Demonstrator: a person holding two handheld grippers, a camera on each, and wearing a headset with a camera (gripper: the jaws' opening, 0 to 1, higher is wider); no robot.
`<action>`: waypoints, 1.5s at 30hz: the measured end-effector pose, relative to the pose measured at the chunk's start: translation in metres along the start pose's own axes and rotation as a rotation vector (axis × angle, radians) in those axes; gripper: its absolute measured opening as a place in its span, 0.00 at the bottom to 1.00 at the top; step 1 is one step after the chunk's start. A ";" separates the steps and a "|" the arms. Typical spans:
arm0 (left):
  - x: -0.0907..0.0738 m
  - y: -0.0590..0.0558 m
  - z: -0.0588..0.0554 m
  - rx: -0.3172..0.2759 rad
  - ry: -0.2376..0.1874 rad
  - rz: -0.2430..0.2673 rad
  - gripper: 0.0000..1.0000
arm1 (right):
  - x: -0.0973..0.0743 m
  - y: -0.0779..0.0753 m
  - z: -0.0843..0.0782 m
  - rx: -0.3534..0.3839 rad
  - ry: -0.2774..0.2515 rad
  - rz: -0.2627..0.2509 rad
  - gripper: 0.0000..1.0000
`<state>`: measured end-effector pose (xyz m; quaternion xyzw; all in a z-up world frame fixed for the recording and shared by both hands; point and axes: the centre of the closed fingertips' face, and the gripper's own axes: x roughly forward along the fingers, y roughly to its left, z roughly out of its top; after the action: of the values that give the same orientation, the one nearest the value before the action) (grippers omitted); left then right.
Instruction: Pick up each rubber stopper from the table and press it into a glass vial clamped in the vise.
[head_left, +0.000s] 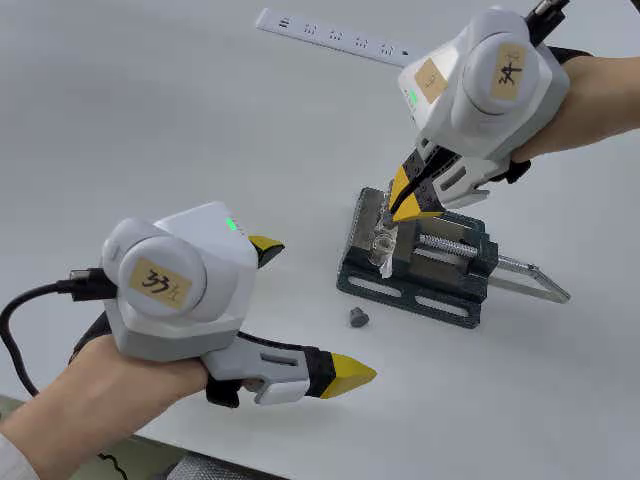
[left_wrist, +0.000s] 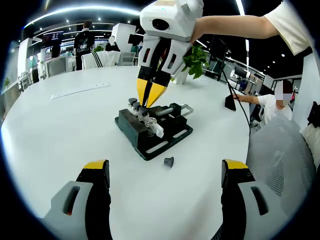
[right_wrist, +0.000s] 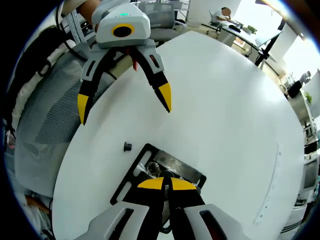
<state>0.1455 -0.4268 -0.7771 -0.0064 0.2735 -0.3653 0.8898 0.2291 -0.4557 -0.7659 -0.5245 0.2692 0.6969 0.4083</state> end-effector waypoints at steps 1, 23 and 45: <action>0.000 0.000 0.000 -0.001 0.000 0.000 0.92 | 0.000 0.001 0.000 0.000 0.001 0.002 0.00; -0.001 0.003 0.000 0.000 0.000 0.002 0.91 | -0.001 0.003 0.003 0.138 0.053 0.090 0.00; -0.001 0.008 -0.001 -0.004 0.004 0.012 0.91 | 0.000 0.001 -0.001 0.231 0.110 0.075 0.00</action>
<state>0.1501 -0.4200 -0.7793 -0.0058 0.2759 -0.3595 0.8914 0.2287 -0.4574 -0.7668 -0.5011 0.3893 0.6462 0.4241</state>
